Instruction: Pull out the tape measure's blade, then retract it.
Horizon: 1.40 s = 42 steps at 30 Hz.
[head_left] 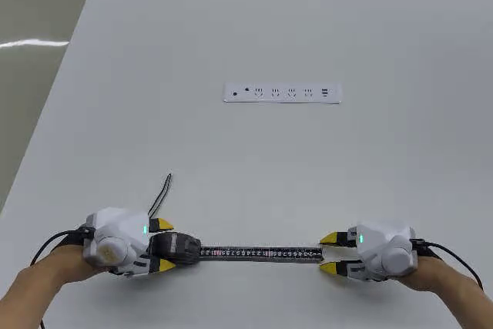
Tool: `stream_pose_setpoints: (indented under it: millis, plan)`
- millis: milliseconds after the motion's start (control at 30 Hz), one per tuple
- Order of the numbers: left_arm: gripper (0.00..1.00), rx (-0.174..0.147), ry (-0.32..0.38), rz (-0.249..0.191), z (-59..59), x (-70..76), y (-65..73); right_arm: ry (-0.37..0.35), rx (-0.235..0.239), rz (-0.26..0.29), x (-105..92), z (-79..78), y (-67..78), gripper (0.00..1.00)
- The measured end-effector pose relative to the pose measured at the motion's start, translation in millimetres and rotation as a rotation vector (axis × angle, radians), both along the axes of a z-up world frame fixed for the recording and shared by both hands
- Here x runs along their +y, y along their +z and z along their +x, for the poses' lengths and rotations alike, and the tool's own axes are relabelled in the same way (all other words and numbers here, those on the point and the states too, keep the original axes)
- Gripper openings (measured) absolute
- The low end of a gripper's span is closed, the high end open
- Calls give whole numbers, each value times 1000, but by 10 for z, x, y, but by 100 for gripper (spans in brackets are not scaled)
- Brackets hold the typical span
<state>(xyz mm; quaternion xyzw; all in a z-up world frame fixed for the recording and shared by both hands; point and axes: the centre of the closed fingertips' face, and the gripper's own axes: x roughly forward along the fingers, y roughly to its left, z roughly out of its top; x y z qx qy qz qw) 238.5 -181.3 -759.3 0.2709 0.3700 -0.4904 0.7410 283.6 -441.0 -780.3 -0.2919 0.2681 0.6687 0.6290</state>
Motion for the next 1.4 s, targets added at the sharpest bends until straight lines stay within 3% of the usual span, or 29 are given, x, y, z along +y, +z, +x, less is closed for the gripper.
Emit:
stream_pose_setpoints:
  millis: [333, 533, 1033, 1400]
  plan:
    - [45, -3, 102, -26, -15, 106, 91, -81, 0, 5, -28, 11, 80, 33]
    - [49, -14, 214, -94, -35, 156, 194, -160, 9, 16, -51, -8, 155, 41]
    - [57, -36, 384, -212, -254, 185, 401, -322, 12, 75, -53, -73, 435, 54]
    - [63, -54, 434, -243, -462, 193, 511, -403, 0, 109, -53, -205, 638, 65]
